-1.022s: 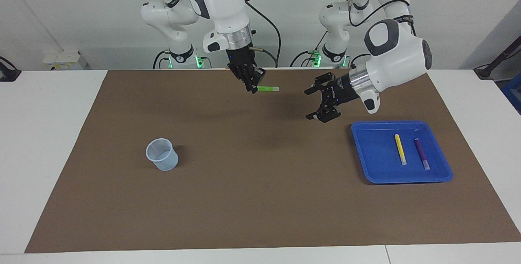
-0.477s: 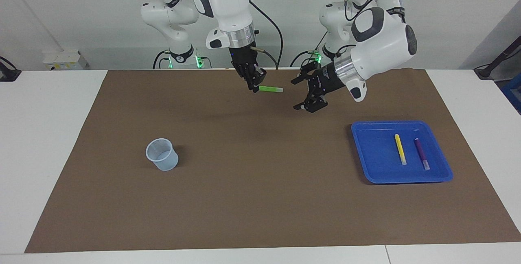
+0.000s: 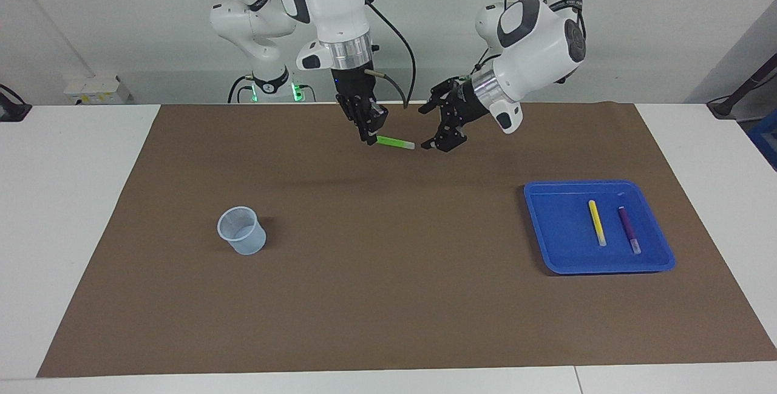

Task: Right arm passes pens to left for tray arrangement
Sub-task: 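Lift the green pen with the right gripper toward the left gripper, then close the left gripper on the green pen held by the right gripper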

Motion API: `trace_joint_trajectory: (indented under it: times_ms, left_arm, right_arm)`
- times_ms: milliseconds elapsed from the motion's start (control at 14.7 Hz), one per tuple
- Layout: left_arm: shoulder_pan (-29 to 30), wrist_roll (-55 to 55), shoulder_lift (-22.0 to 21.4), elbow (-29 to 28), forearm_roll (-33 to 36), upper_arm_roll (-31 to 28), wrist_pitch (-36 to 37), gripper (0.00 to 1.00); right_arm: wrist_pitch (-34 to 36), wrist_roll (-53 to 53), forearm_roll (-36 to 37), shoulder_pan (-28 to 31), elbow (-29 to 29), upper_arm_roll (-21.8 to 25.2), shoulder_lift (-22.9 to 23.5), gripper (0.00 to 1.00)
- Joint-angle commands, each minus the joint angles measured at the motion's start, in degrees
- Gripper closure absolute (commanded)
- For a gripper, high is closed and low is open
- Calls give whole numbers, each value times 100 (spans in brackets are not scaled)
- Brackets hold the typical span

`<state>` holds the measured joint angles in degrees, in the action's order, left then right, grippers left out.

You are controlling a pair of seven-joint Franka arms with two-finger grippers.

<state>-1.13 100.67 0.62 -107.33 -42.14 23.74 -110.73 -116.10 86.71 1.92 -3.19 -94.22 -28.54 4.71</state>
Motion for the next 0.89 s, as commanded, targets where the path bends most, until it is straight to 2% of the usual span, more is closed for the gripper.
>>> trace_joint_trajectory:
  times_ms: [0,136,341,477,681,818]
  left_arm:
    - [-369,111,-273,-524,-84,-72,-806,7]
    - [-545,435,-247,-552,-92,-63,-1282,7]
    - [-467,472,-246,-473,-101,-107,-1179,6]
    - [-301,384,-369,-482,-93,-133,-742,5]
    - [313,-185,-606,-473,-84,-142,137,5]
    - [447,-284,-651,-403,-92,-142,263,5]
  right_arm:
    - [-306,853,19,38,281,-64,224,100]
    - [-343,979,10,-32,273,-64,232,100]
    - [-378,1347,2,-68,264,-72,294,100]
    - [-378,1427,-7,-85,229,-81,277,100]
    - [-387,1445,-95,-85,211,-81,277,100]
    - [-396,1445,-104,-85,202,-81,268,100]
